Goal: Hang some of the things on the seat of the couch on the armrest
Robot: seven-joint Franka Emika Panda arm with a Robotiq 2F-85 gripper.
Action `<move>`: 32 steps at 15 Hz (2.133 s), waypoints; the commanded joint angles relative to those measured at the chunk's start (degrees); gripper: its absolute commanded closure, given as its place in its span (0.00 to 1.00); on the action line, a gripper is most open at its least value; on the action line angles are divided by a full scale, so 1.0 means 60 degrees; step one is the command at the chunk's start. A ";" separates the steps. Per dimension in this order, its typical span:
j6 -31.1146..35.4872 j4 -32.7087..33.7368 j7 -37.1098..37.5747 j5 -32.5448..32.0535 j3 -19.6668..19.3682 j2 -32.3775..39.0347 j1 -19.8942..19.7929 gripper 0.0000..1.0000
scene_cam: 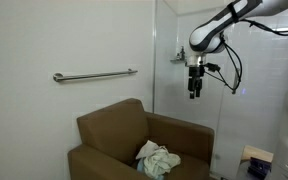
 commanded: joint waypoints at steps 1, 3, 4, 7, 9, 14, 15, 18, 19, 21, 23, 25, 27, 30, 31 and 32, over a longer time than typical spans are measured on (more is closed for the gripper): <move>-0.0080 0.0244 -0.0198 0.0213 0.0755 0.0471 -0.0771 0.00; -0.0196 0.0569 -0.0172 0.0178 0.0866 0.0838 -0.0855 0.00; -0.0252 0.0627 -0.0169 0.0174 0.0881 0.0869 -0.0858 0.00; -0.0251 0.0626 -0.0060 0.0145 0.0985 0.0881 -0.0898 0.00; -0.0121 0.0807 -0.0495 0.0262 0.1131 0.1420 -0.0957 0.00; 0.1679 0.0825 -0.1055 0.0508 0.1604 0.3164 -0.0923 0.00; 0.2323 0.0846 -0.0872 0.0439 0.1808 0.3677 -0.0909 0.00; 0.3530 0.1329 -0.0907 0.0419 0.2490 0.5428 -0.0935 0.00; 0.3758 0.1580 -0.1042 0.0385 0.2722 0.6030 -0.1007 0.00; 0.3824 0.2331 -0.1139 0.0338 0.3164 0.7165 -0.1185 0.00; 0.3461 0.3248 -0.1192 0.0145 0.3493 0.8286 -0.1390 0.00; 0.2922 0.4255 -0.1184 -0.0051 0.3695 0.9369 -0.1570 0.00; 0.2275 0.5125 -0.1340 -0.0103 0.3912 1.0274 -0.1767 0.00; 0.1231 0.6387 -0.1767 -0.0258 0.4237 1.1623 -0.1918 0.00; 0.0932 0.6731 -0.1845 -0.0347 0.4300 1.1963 -0.1886 0.00; 0.1009 0.7088 -0.1705 -0.0387 0.4321 1.2374 -0.1827 0.00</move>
